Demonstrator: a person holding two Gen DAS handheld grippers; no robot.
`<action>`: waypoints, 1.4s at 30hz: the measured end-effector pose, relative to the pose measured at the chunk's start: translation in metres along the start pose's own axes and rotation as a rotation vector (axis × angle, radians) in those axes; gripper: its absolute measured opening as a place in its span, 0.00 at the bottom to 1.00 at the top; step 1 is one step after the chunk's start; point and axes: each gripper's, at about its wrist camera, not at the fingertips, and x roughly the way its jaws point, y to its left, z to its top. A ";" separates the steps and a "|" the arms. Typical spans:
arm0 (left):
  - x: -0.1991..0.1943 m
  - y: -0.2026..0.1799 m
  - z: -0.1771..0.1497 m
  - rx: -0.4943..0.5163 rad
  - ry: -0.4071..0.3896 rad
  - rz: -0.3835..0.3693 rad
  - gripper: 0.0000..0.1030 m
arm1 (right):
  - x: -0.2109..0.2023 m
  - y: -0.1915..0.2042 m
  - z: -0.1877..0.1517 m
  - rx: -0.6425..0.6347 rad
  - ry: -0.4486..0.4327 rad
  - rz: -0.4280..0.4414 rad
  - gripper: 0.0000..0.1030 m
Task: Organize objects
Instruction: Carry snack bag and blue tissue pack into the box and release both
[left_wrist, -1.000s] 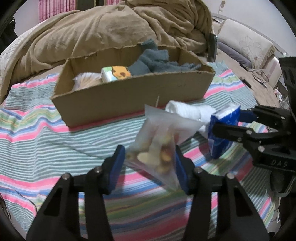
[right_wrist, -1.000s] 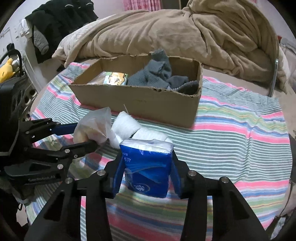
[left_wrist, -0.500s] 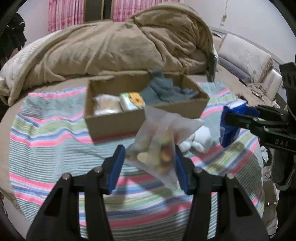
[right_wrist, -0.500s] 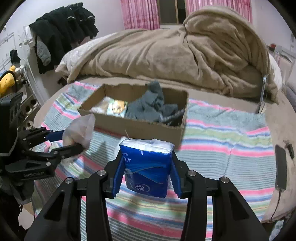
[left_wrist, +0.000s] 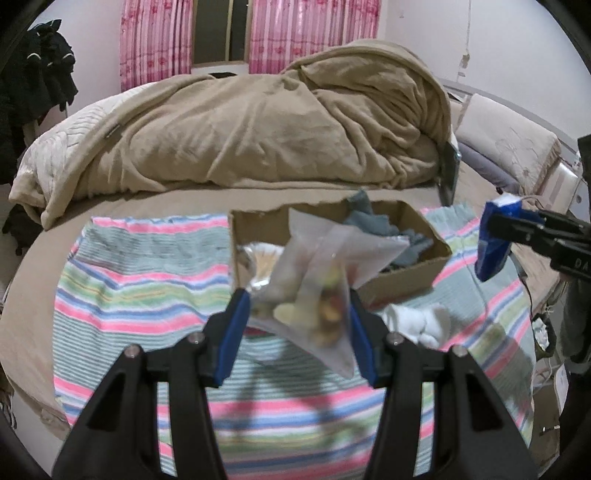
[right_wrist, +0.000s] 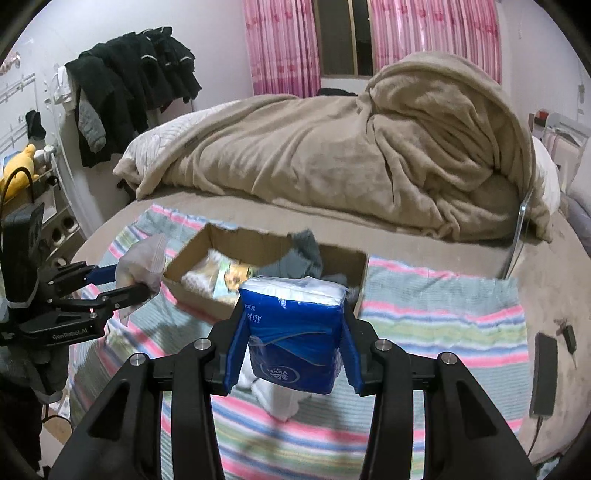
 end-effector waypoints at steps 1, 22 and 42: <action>0.001 0.003 0.002 -0.006 -0.001 -0.001 0.52 | 0.001 0.000 0.003 -0.002 -0.004 -0.002 0.45; 0.076 0.031 0.045 -0.103 0.062 -0.048 0.52 | 0.066 -0.025 0.034 0.030 0.036 -0.006 0.45; 0.121 0.020 0.051 -0.067 0.139 -0.006 0.65 | 0.121 -0.047 0.019 0.077 0.121 -0.002 0.55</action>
